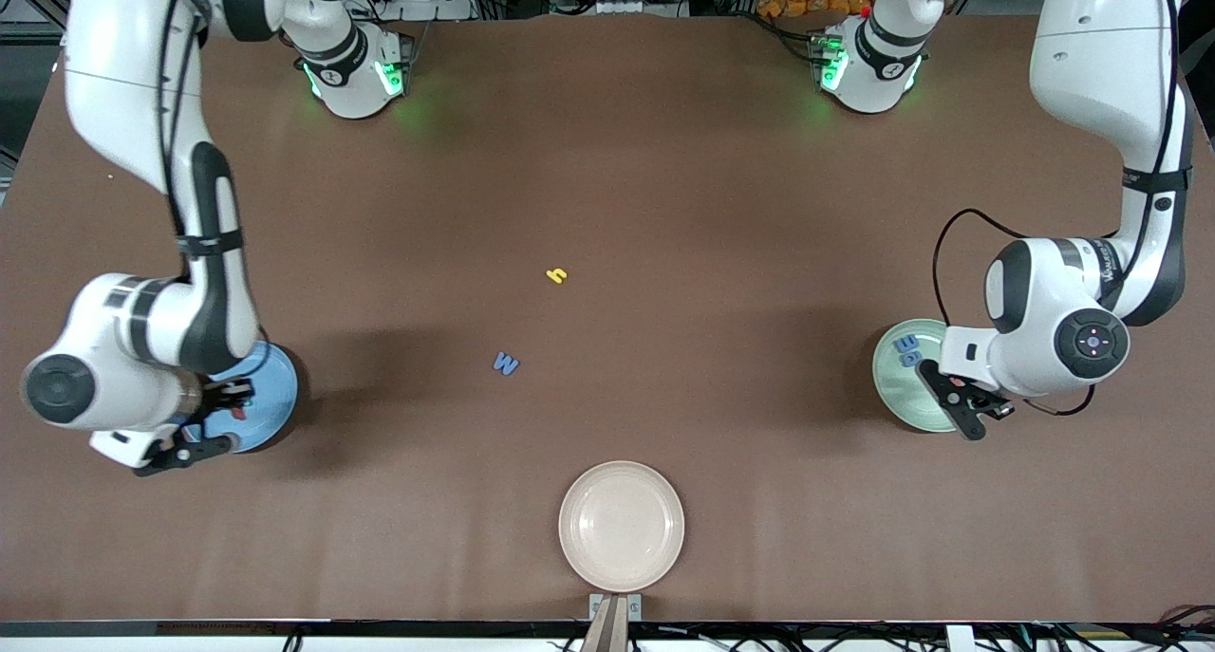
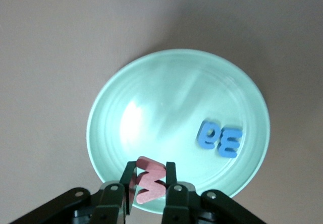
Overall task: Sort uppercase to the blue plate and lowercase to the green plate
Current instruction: 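Drop the w on the green plate while the right gripper drops O on blue, then grasp the blue M with the right gripper while the left gripper moves centrally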
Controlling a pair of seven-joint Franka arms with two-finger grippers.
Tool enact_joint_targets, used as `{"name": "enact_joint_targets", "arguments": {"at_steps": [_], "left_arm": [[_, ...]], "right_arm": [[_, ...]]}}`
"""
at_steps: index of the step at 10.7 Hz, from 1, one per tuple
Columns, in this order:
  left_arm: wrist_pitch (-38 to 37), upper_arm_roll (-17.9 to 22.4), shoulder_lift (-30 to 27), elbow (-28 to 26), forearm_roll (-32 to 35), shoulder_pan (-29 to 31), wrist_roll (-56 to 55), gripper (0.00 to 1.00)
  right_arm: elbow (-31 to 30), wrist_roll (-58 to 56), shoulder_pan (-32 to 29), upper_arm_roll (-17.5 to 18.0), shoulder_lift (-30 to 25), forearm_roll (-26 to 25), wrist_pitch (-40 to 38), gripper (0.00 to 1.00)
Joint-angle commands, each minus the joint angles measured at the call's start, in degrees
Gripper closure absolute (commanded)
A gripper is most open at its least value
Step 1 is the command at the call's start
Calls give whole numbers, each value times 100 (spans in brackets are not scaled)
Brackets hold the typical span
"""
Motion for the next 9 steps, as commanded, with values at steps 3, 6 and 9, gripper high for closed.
{"name": "enact_joint_targets", "arguments": {"at_steps": [3, 6, 9], "left_arm": [[89, 157, 62, -9, -386, -172, -416, 0], [-401, 52, -236, -9, -395, -925, -2458, 0], [-615, -841, -448, 18, -395, -1148, -5244, 0]], "right_arm": [[-72, -107, 210, 364, -105, 174, -190, 0], [-54, 1322, 1140, 436, -53, 631, -112, 0], [-106, 1372, 1986, 549, 26, 737, 658, 0]]}}
